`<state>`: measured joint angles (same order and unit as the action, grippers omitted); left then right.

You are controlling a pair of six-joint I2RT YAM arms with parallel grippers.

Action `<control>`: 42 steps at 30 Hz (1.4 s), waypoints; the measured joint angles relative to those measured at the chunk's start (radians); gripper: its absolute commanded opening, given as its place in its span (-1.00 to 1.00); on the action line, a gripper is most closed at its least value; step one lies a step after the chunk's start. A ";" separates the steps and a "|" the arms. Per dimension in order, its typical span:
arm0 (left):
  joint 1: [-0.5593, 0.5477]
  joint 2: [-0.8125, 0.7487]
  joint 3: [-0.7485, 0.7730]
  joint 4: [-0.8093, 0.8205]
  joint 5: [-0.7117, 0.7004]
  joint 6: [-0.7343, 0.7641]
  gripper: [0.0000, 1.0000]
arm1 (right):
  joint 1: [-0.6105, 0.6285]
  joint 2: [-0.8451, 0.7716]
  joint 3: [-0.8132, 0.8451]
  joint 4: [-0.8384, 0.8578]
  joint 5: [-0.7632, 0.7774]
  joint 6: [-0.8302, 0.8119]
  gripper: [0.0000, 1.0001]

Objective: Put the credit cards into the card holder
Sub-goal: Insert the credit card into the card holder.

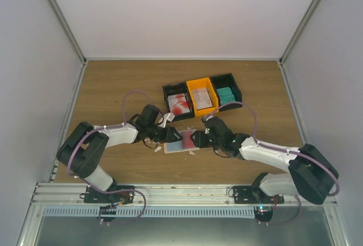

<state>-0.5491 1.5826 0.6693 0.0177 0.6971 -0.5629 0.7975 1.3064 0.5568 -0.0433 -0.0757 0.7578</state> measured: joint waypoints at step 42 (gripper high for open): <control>0.023 -0.214 0.410 -0.352 -0.373 0.320 0.58 | -0.463 -0.131 0.188 -0.229 0.032 0.003 0.04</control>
<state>-0.5266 1.3685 1.0798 -0.3347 0.3241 -0.2432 0.3340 1.1755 0.7444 -0.2726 -0.0433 0.7605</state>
